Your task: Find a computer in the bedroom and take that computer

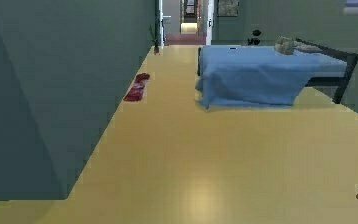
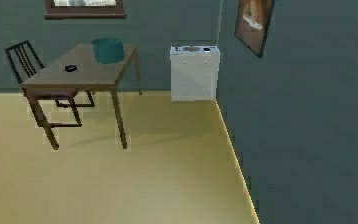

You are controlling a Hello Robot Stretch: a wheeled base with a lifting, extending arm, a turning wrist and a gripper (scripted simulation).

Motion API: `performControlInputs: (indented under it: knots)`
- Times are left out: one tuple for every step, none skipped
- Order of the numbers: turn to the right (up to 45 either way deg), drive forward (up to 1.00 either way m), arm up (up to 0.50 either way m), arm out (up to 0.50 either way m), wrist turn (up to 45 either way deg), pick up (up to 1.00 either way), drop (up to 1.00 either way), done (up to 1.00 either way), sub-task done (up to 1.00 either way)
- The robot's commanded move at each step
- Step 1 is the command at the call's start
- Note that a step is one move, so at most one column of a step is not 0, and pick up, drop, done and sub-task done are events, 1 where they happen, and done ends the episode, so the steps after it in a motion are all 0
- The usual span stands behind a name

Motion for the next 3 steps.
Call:
performControlInputs:
  knots:
    - [0.0,1.00,0.00,0.00,0.0,0.00,0.00,0.00,0.00]
    - [0.0,1.00,0.00,0.00,0.0,0.00,0.00,0.00,0.00]
    - [-3.0,0.00,0.00,0.00,0.0,0.00,0.00,0.00,0.00]
